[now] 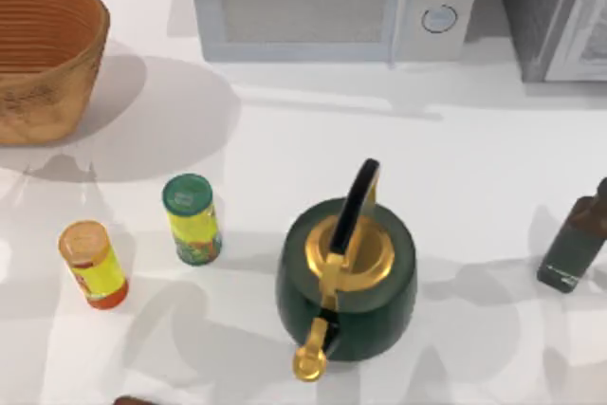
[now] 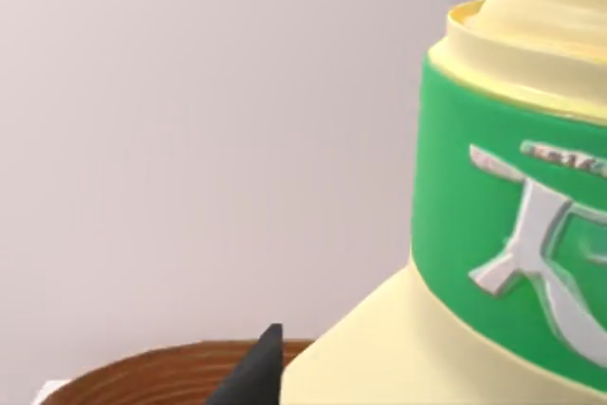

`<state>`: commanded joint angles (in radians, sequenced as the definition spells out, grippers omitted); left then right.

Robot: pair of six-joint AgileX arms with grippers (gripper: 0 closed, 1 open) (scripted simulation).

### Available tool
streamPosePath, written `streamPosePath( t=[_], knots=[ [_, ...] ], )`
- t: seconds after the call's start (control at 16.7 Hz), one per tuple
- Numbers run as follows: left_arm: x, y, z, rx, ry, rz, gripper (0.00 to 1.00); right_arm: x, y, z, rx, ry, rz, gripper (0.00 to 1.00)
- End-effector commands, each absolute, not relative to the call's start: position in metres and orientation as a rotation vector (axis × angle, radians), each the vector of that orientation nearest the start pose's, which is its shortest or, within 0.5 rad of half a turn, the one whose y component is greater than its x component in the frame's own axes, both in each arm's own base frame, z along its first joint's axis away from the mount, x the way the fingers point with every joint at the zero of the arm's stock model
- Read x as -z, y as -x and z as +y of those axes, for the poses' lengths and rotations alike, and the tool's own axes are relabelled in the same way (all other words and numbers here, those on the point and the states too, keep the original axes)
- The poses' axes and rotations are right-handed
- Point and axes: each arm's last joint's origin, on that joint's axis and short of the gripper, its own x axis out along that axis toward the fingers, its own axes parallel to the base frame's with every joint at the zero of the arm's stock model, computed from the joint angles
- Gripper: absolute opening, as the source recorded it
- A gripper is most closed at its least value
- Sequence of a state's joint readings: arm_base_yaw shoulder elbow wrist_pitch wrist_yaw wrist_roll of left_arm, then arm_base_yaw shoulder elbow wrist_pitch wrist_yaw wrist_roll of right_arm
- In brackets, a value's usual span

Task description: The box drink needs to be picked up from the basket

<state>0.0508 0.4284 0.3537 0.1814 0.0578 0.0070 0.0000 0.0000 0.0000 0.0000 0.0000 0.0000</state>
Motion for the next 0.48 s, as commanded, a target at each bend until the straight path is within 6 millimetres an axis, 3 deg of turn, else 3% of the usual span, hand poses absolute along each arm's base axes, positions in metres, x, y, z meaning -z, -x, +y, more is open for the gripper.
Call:
streamPosePath(
  t=[0.12, 0.3, 0.48],
  knots=[
    [-0.229, -0.116, 0.002, 0.004, -0.002, -0.09, 0.0, -0.16, -0.106, -0.001, 0.0, 0.0, 0.0, 1.0],
    [-0.184, -0.107, 0.0, 0.001, 0.001, -0.036, 0.0, -0.16, -0.106, -0.001, 0.0, 0.0, 0.0, 1.0],
    [-0.161, -0.106, -0.001, 0.0, 0.0, -0.002, 0.0, -0.16, -0.106, -0.001, 0.0, 0.0, 0.0, 1.0]
  ],
)
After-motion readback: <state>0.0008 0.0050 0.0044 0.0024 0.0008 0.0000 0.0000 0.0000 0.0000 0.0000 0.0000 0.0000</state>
